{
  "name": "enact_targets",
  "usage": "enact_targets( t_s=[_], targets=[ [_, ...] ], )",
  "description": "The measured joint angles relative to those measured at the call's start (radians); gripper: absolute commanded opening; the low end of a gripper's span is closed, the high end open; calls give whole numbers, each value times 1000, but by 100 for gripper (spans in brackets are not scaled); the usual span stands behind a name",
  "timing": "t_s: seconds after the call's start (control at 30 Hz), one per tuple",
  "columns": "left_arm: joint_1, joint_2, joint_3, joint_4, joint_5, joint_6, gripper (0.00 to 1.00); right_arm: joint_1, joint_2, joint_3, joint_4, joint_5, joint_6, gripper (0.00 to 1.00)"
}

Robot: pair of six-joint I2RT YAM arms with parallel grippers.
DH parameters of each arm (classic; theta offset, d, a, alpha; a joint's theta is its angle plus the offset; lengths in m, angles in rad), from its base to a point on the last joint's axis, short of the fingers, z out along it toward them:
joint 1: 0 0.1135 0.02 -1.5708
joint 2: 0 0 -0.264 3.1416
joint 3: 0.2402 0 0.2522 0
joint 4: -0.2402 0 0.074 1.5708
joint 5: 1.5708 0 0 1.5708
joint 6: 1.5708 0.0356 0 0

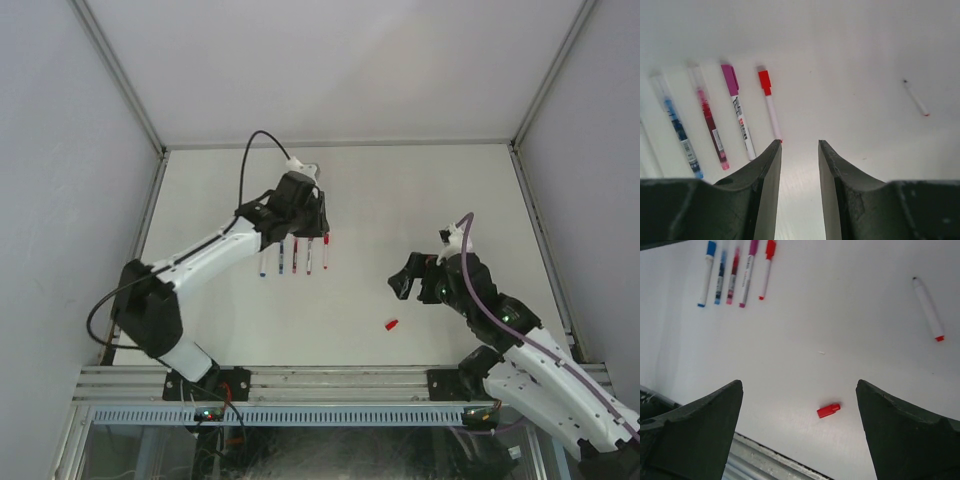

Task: Insert the pens into the pen caps
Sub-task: Place the pen at the center of the board, then pick up the pen from the center of the board.

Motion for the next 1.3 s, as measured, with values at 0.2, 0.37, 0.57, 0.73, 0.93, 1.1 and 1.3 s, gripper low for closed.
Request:
enact_targets(
  t_s=[0.2, 0.37, 0.57, 0.73, 0.93, 1.1, 1.3],
  targets=[
    [0, -233, -76, 6, 27, 72, 39, -156, 182, 32, -31, -21, -24, 73],
    [0, -378, -146, -19, 56, 137, 40, -256, 425, 103, -52, -49, -85, 70],
    [0, -544, -212, -89, 62, 199, 41, -290, 637, 197, -51, -14, -155, 69],
    [0, -650, -243, -142, 61, 237, 42, -349, 793, 288, -40, 6, -220, 62],
    [0, -694, -277, -187, 51, 268, 42, -395, 946, 371, -29, 10, -281, 52],
    [0, -694, -287, -201, 49, 274, 42, -401, 1041, 435, -29, -3, -317, 44],
    [0, -693, -288, -202, 48, 281, 41, -401, 1106, 478, -39, -1, -340, 39]
  ],
)
